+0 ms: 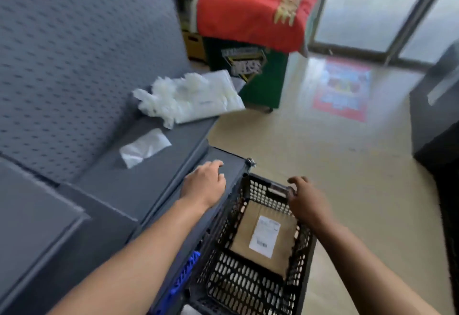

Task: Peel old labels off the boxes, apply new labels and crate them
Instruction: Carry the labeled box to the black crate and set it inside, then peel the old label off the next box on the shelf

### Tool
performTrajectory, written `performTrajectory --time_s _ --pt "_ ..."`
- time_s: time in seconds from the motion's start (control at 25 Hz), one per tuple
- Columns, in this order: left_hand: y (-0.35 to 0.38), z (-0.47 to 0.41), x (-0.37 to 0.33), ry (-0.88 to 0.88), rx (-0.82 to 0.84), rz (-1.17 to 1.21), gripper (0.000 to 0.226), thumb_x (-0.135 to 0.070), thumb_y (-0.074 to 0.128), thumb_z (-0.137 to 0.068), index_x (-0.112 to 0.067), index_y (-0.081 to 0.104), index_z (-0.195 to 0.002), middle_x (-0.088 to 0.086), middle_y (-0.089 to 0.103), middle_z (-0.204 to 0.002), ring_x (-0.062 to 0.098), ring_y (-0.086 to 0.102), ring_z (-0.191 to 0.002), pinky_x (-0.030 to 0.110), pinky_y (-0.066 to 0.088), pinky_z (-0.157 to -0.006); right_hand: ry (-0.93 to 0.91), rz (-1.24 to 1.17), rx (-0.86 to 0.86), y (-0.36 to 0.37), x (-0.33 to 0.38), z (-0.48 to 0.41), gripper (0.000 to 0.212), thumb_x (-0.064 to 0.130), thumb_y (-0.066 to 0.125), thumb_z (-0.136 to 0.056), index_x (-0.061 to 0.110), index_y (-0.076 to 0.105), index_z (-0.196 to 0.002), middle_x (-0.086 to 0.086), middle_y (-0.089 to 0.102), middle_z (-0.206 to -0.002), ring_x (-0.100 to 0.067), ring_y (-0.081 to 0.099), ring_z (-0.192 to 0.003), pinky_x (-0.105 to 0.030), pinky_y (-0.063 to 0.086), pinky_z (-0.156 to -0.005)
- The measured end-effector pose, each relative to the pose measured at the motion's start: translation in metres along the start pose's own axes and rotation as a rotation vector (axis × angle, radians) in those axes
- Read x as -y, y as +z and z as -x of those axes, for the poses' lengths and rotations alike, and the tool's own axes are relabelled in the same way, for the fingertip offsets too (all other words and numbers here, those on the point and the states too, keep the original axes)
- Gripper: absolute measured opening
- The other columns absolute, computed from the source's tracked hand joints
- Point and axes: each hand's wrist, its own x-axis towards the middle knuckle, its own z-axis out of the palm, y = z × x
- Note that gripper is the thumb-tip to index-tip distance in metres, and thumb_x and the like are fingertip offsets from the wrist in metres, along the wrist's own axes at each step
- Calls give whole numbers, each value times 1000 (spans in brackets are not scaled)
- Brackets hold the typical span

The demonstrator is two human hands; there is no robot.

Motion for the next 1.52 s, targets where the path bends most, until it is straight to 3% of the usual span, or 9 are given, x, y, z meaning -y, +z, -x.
performTrajectory --time_s 0.16,0.32,0.48,0.68,1.12,1.36,1.44,1.52 --pt "-118 53 27 -150 -261 40 34 -31 49 -98 -28 56 -131 -1 63 -132 28 58 -119 39 47 -90 -281 -5 -80 -65 99 14 32 25 50 -96 15 62 -124 -10 60 -126 -31 58 -112 -37 46 -94" --pt "-223 135 77 -258 -531 83 30 -32 53 -96 -28 60 -125 -1 67 -126 29 61 -115 39 50 -89 -549 -6 -133 -101 222 49 32 28 48 -96 22 61 -124 -5 58 -127 -29 58 -111 -39 50 -87" --pt "-303 252 144 -418 -741 62 29 -35 52 -98 -28 59 -126 -4 67 -127 27 61 -116 38 48 -88 -810 -86 -108 -97 348 119 26 23 48 -97 19 64 -116 -9 60 -120 -33 59 -107 -41 49 -84" --pt "-373 439 227 -634 -959 36 29 -35 50 -101 -28 59 -128 -8 65 -130 23 59 -118 36 45 -90 -1069 -164 -32 -58 487 263 30 28 49 -97 21 62 -123 -4 57 -128 -30 59 -110 -40 47 -87" --pt "-424 791 324 -920 -1236 -43 29 -39 46 -103 -31 59 -127 -16 64 -123 10 60 -114 39 51 -92 -1499 -330 192 17 666 586 34 28 44 -100 20 58 -131 0 53 -136 -21 54 -117 -35 46 -86" --pt "-404 919 333 -1132 -1482 -82 19 -29 53 -100 -31 66 -113 -22 64 -101 -1 59 -97 25 48 -79 -1610 -458 547 48 710 704 36 32 41 -103 21 51 -136 3 50 -140 -16 52 -119 -32 45 -96" --pt "-392 960 338 -1201 -1572 -23 19 -29 52 -102 -29 67 -114 -19 65 -104 1 60 -98 15 44 -75 -1595 -505 680 58 719 735 39 34 41 -104 20 47 -140 3 49 -142 -15 48 -127 -30 40 -99" --pt "-375 998 344 -1271 -1715 82 22 -31 51 -103 -28 67 -116 -15 66 -110 2 59 -102 14 42 -77 -1544 -525 818 70 725 764 43 37 40 -104 21 42 -144 3 47 -145 -15 45 -130 -28 38 -98"
